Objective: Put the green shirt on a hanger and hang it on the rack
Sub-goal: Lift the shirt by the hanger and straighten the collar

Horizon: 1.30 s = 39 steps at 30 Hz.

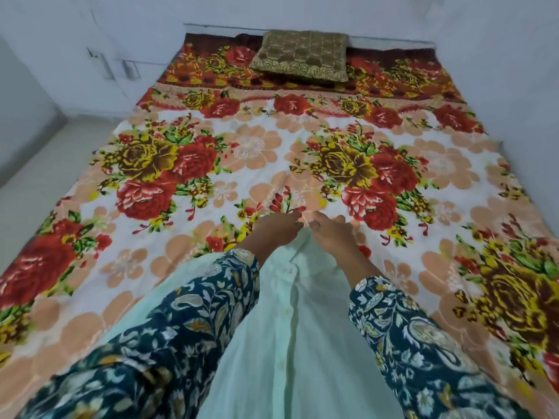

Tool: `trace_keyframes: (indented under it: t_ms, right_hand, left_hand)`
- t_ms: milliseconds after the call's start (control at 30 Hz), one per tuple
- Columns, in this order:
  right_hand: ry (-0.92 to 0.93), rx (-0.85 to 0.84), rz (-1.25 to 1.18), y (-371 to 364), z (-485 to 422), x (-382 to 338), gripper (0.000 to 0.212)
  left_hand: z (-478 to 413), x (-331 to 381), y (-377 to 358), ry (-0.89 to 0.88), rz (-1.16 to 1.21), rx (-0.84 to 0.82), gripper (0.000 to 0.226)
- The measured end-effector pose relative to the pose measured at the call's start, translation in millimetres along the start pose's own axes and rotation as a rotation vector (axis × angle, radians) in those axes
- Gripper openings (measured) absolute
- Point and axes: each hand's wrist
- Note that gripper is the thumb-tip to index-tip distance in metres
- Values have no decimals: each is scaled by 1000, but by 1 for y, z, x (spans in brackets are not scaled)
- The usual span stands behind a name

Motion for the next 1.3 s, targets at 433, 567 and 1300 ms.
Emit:
trace_keyframes:
  t_ms: [433,567,1300]
  right_hand:
    - [-289,110,-31,0,-2,9,63]
    - [-319,88,-10,2,-1,1,46]
    - [23,137,423,-10,-7,-9,20]
  left_hand:
    - [5,-46,-30,451,614,101,57]
    - [-5,-50,-29,503,815,-37,44]
    - [-11,-65,-28,634,1174,-7,30]
Point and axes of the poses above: each hand's wrist, its own z-axis away from the middle knuckle, its own y-axis out of the back of the hand, x = y × z, and after that the axes turned 14 degrees about -z, right-handed
